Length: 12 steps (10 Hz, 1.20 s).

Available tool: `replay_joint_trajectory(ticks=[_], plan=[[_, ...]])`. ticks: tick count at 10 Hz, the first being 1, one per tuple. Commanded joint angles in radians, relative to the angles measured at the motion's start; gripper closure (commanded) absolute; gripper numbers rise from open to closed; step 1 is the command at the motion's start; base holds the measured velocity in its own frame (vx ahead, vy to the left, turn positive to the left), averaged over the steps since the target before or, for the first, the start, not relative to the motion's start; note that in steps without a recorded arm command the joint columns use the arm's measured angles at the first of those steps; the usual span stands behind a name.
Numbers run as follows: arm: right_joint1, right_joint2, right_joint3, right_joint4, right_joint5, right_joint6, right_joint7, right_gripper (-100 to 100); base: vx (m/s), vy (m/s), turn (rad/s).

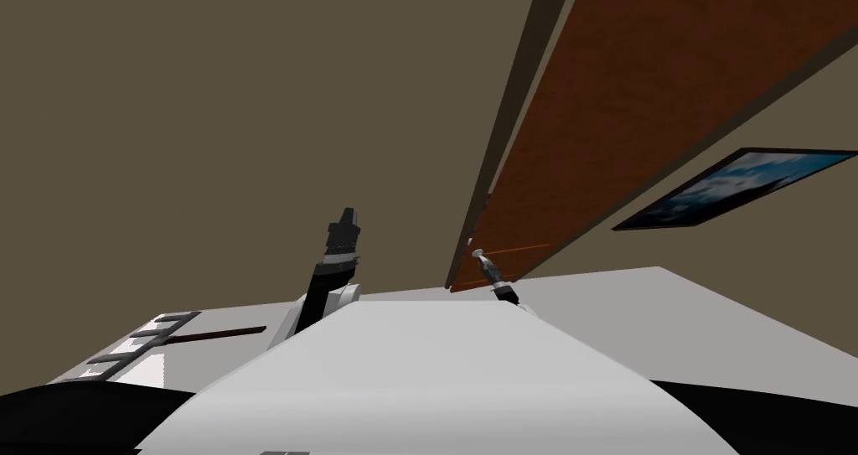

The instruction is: Pull the door open

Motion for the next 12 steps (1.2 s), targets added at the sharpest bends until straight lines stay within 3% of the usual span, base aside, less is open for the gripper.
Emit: replay_joint_trajectory(ticks=[1, 12], plan=[[-0.002, -0.003, 0.006, 0.001, -0.024, 0.003, -0.044, 100, -0.042, -0.019, 0.06], [-0.001, -0.001, 0.072, -0.018, -0.183, 0.041, -0.313, 100, -0.055, -0.036, 0.091]])
